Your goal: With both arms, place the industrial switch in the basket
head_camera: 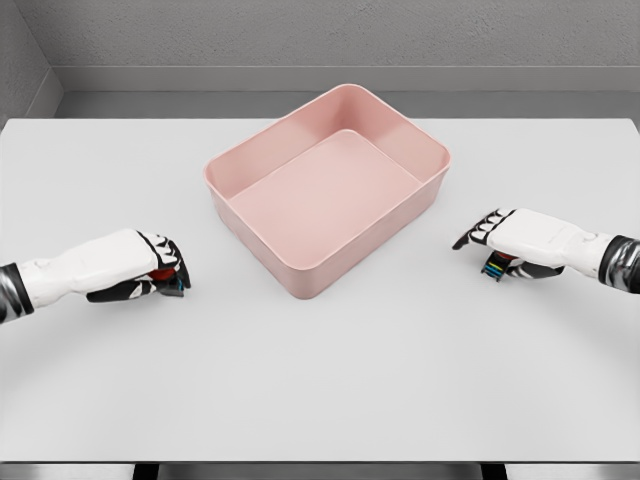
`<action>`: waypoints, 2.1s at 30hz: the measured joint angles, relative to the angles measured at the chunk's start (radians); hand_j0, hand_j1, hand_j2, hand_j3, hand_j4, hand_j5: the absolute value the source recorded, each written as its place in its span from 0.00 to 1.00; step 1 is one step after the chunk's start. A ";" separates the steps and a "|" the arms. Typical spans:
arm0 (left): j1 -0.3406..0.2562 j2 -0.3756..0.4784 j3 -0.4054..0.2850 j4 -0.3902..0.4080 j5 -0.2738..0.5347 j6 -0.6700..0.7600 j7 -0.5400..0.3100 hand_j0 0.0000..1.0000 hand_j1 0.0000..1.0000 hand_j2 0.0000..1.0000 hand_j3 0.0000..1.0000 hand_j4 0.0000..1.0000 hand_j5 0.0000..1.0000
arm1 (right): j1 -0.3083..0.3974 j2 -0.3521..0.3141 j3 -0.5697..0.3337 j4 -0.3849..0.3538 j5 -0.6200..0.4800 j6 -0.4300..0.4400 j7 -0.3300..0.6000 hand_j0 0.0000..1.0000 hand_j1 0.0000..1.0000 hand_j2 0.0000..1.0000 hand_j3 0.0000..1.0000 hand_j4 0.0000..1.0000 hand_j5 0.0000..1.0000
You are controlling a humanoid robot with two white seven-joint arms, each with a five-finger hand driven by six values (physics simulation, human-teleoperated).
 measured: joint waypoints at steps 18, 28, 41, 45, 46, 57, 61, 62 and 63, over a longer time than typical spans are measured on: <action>-0.032 0.019 0.002 -0.013 0.007 0.000 -0.004 0.46 0.46 0.46 0.46 0.46 0.46 | -0.005 -0.007 0.003 0.000 -0.025 0.009 0.005 0.33 0.33 0.33 0.33 0.33 0.33; -0.078 0.045 0.005 -0.031 0.022 -0.001 -0.004 0.47 0.47 0.47 0.47 0.47 0.47 | -0.089 -0.009 0.004 -0.008 -0.057 0.000 0.000 0.33 0.33 0.33 0.33 0.33 0.33; -0.141 0.055 0.007 -0.054 0.033 -0.001 -0.004 0.46 0.46 0.46 0.46 0.46 0.46 | -0.158 -0.009 0.003 -0.027 -0.081 -0.001 0.000 0.33 0.33 0.33 0.33 0.33 0.33; -0.164 0.055 0.007 -0.062 0.033 -0.001 -0.004 0.46 0.46 0.46 0.46 0.46 0.46 | -0.183 -0.009 0.003 -0.037 -0.084 0.000 0.000 0.33 0.33 0.33 0.33 0.33 0.33; -0.167 0.055 0.007 -0.064 0.034 -0.001 -0.004 0.46 0.46 0.46 0.46 0.46 0.46 | -0.186 -0.008 0.003 -0.038 -0.084 0.000 0.000 0.33 0.33 0.33 0.33 0.33 0.33; -0.213 0.047 0.004 -0.080 0.041 -0.001 -0.004 0.46 0.46 0.46 0.46 0.46 0.46 | -0.298 0.024 0.048 -0.040 -0.084 0.000 0.000 0.33 0.33 0.33 0.33 0.33 0.33; -0.227 0.044 0.004 -0.084 0.041 -0.001 -0.004 0.46 0.46 0.46 0.46 0.46 0.46 | -0.333 0.040 0.069 -0.040 -0.083 0.000 0.000 0.33 0.33 0.33 0.33 0.33 0.33; -0.232 0.043 0.004 -0.084 0.041 -0.001 -0.004 0.46 0.46 0.46 0.46 0.46 0.46 | -0.344 0.042 0.073 -0.040 -0.083 -0.001 0.000 0.33 0.33 0.33 0.33 0.33 0.33; -0.236 0.043 0.004 -0.085 0.042 -0.001 -0.004 0.46 0.46 0.46 0.46 0.46 0.46 | -0.356 0.045 0.078 -0.040 -0.083 0.000 0.000 0.33 0.33 0.33 0.33 0.33 0.33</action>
